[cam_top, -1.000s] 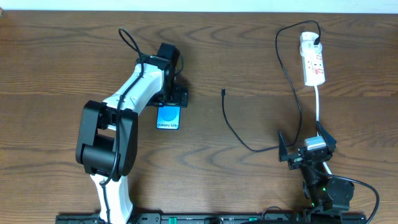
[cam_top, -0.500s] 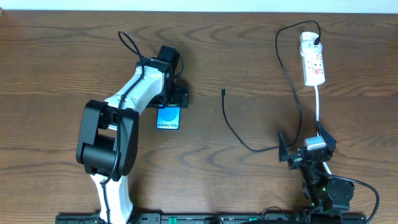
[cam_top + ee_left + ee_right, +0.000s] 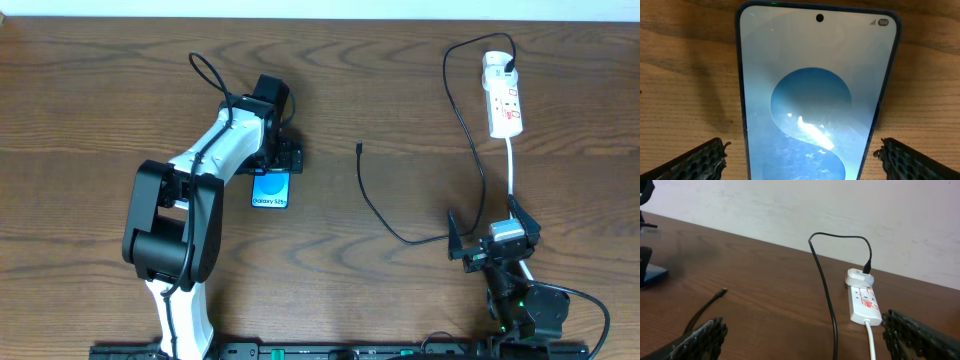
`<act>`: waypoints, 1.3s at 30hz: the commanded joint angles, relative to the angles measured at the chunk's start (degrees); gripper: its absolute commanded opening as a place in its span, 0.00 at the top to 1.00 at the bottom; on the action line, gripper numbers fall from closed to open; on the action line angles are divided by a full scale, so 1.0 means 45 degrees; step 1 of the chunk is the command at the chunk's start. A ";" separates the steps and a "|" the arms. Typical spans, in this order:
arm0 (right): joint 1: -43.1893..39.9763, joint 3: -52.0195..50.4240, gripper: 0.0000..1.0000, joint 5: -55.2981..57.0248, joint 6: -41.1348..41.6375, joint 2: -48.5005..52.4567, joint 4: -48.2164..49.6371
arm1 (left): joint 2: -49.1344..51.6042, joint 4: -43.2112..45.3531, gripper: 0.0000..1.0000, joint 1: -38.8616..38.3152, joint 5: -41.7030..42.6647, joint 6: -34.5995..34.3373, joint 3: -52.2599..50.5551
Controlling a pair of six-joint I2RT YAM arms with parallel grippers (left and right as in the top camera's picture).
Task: Plug charger to phone and switch on socket
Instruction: 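Lower the left gripper and grip the phone's top edge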
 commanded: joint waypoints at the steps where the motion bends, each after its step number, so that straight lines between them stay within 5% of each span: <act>1: 0.0087 -0.0053 0.01 0.0049 -0.0078 -0.0078 -0.0029 | 0.0452 -0.0019 0.00 -0.0029 -0.0160 -0.0155 -0.0097; 15: 0.0087 -0.0053 0.01 0.0049 -0.0078 -0.0078 -0.0024 | 0.0753 0.0155 0.04 -0.0029 -0.0063 -0.0155 -0.0097; 35: 0.0087 -0.0053 0.01 0.0049 -0.0078 -0.0078 -0.0024 | 0.0753 0.0151 0.49 -0.0029 -0.0063 -0.0155 -0.0097; 39: 0.0087 -0.0053 0.01 0.0049 -0.0078 -0.0078 -0.0024 | 0.0753 0.0155 0.64 -0.0029 -0.0063 -0.0155 -0.0097</act>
